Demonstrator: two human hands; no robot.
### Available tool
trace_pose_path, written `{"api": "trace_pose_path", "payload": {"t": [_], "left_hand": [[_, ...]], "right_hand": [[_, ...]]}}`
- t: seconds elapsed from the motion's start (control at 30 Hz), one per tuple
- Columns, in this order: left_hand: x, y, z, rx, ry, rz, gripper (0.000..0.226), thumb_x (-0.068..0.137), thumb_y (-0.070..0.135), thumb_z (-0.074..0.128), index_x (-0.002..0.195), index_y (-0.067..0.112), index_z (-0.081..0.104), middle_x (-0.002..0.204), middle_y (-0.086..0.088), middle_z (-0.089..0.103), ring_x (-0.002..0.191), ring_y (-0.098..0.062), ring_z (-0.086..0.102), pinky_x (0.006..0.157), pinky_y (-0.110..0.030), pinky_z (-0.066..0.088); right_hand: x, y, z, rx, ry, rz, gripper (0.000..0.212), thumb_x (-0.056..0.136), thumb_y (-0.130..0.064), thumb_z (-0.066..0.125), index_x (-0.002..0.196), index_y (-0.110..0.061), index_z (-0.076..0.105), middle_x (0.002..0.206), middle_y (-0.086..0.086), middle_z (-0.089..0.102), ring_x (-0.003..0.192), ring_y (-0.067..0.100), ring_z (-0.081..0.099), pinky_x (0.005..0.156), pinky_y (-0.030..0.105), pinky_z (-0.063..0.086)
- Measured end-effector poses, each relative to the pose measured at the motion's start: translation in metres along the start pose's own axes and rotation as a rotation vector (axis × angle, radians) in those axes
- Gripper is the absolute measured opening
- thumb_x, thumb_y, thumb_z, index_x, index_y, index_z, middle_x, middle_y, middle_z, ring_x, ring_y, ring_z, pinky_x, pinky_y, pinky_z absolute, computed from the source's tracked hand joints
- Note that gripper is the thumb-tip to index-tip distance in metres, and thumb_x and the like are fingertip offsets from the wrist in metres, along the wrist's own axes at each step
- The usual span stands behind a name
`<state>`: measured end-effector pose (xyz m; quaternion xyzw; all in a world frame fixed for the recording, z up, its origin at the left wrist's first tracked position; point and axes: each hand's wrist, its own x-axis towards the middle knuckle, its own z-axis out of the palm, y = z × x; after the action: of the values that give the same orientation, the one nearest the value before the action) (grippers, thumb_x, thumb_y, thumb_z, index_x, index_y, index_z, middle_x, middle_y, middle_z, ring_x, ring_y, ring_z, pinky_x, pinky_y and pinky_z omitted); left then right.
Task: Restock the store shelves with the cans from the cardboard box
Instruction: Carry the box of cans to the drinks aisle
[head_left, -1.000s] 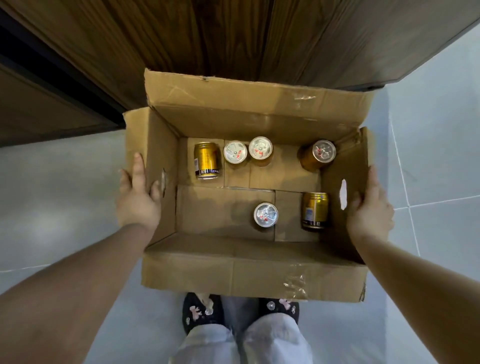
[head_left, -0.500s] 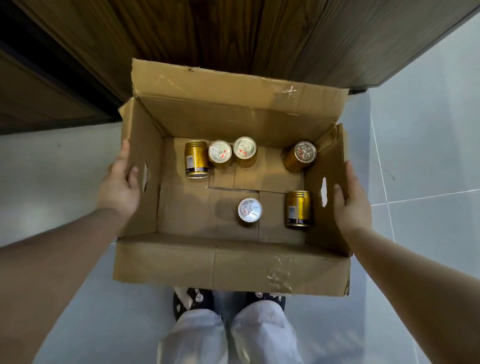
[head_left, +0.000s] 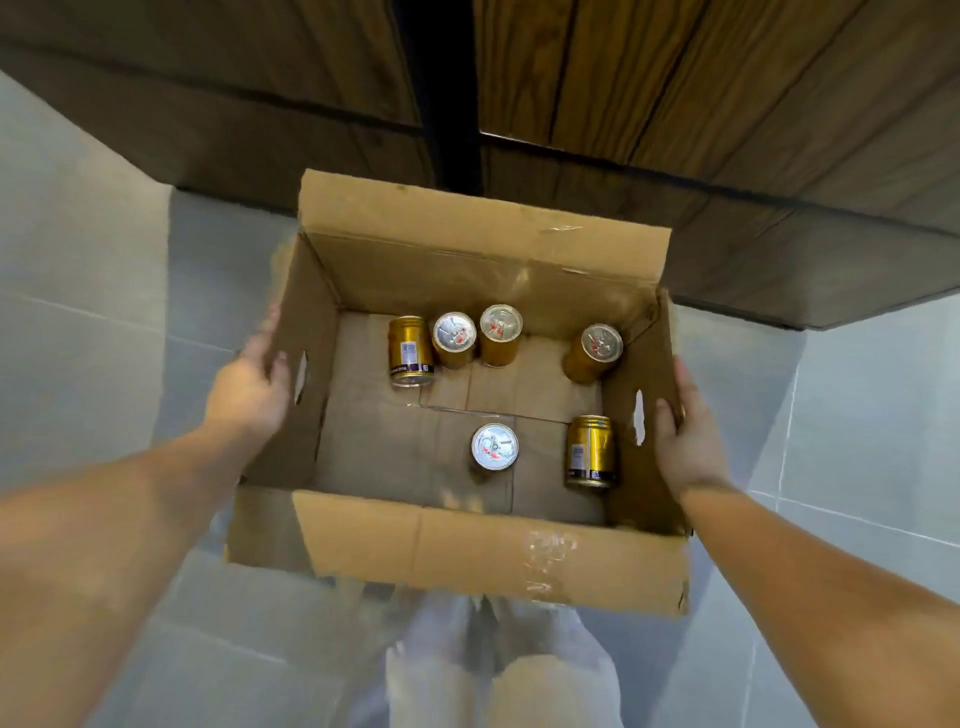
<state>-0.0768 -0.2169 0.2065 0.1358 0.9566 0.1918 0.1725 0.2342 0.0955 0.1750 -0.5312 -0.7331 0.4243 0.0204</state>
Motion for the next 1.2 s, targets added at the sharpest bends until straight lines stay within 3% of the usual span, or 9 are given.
{"api": "trace_pose_path", "payload": {"t": [0.1, 0.2, 0.33, 0.5, 0.63, 0.7, 0.83, 1.0, 1.2], "left_hand": [[-0.051, -0.009, -0.077, -0.078, 0.072, -0.017, 0.053, 0.096, 0.008, 0.042, 0.146, 0.022, 0.031, 0.140, -0.018, 0.046, 0.128, -0.034, 0.044, 0.100, -0.029, 0.032], [-0.105, -0.019, -0.138, -0.138, 0.150, -0.140, 0.053, 0.098, 0.013, 0.040, 0.146, 0.031, 0.028, 0.145, -0.011, 0.042, 0.128, -0.032, 0.043, 0.102, -0.036, 0.035], [-0.179, -0.045, -0.200, -0.200, 0.273, -0.285, 0.051, 0.098, 0.016, 0.039, 0.144, 0.036, 0.029, 0.121, -0.017, 0.057, 0.092, -0.034, 0.059, 0.083, -0.042, 0.048], [-0.240, -0.100, -0.252, -0.241, 0.378, -0.422, 0.051, 0.097, 0.016, 0.041, 0.144, 0.035, 0.030, 0.109, -0.022, 0.062, 0.068, -0.022, 0.053, 0.082, -0.042, 0.048], [-0.273, -0.148, -0.283, -0.328, 0.435, -0.530, 0.052, 0.098, 0.012, 0.039, 0.145, 0.031, 0.028, 0.143, -0.014, 0.044, 0.120, -0.034, 0.050, 0.101, -0.040, 0.037], [-0.286, -0.177, -0.300, -0.290, 0.465, -0.584, 0.052, 0.097, 0.013, 0.041, 0.145, 0.029, 0.029, 0.146, -0.012, 0.041, 0.128, -0.036, 0.043, 0.101, -0.040, 0.036], [-0.302, -0.246, -0.338, -0.252, 0.504, -0.732, 0.052, 0.097, 0.018, 0.042, 0.144, 0.034, 0.030, 0.130, -0.020, 0.055, 0.110, -0.041, 0.054, 0.085, -0.040, 0.043], [-0.302, -0.337, -0.400, -0.274, 0.558, -0.764, 0.052, 0.096, 0.019, 0.042, 0.145, 0.034, 0.029, 0.133, -0.020, 0.053, 0.113, -0.040, 0.053, 0.091, -0.041, 0.042], [-0.294, -0.419, -0.454, -0.341, 0.645, -0.834, 0.054, 0.096, 0.019, 0.041, 0.145, 0.035, 0.026, 0.086, -0.009, 0.061, 0.077, -0.031, 0.057, 0.072, -0.039, 0.045]], "right_hand": [[-0.026, -0.064, -0.015, -0.057, -0.061, -0.021, 0.052, 0.099, -0.026, 0.041, 0.145, -0.044, 0.023, 0.142, 0.007, 0.047, 0.122, 0.032, 0.049, 0.100, 0.041, 0.038], [-0.057, -0.122, -0.033, -0.087, -0.160, -0.130, 0.053, 0.100, -0.026, 0.039, 0.145, -0.047, 0.019, 0.141, 0.005, 0.047, 0.120, 0.030, 0.051, 0.091, 0.037, 0.042], [-0.099, -0.195, -0.045, -0.135, -0.266, -0.296, 0.052, 0.101, -0.024, 0.038, 0.146, -0.043, 0.021, 0.144, 0.005, 0.044, 0.126, 0.029, 0.046, 0.101, 0.045, 0.040], [-0.147, -0.272, -0.025, -0.158, -0.432, -0.392, 0.051, 0.101, -0.025, 0.037, 0.144, -0.047, 0.020, 0.147, 0.003, 0.041, 0.127, 0.029, 0.046, 0.102, 0.049, 0.040], [-0.178, -0.332, 0.025, -0.226, -0.534, -0.479, 0.052, 0.100, -0.025, 0.039, 0.142, -0.050, 0.020, 0.144, 0.002, 0.044, 0.122, 0.028, 0.049, 0.098, 0.050, 0.044], [-0.195, -0.363, 0.060, -0.266, -0.565, -0.515, 0.054, 0.100, -0.024, 0.040, 0.142, -0.051, 0.020, 0.142, 0.002, 0.046, 0.112, 0.024, 0.054, 0.092, 0.048, 0.049], [-0.239, -0.423, 0.136, -0.264, -0.616, -0.599, 0.057, 0.098, -0.020, 0.044, 0.139, -0.053, 0.023, 0.139, -0.001, 0.049, 0.112, 0.021, 0.054, 0.093, 0.050, 0.050], [-0.295, -0.492, 0.230, -0.275, -0.665, -0.673, 0.057, 0.098, -0.018, 0.044, 0.140, -0.052, 0.024, 0.142, -0.003, 0.046, 0.103, 0.019, 0.060, 0.079, 0.042, 0.057], [-0.343, -0.584, 0.330, -0.328, -0.695, -0.790, 0.054, 0.098, -0.019, 0.045, 0.142, -0.045, 0.027, 0.135, 0.001, 0.053, 0.113, 0.025, 0.058, 0.091, 0.053, 0.051]]}}
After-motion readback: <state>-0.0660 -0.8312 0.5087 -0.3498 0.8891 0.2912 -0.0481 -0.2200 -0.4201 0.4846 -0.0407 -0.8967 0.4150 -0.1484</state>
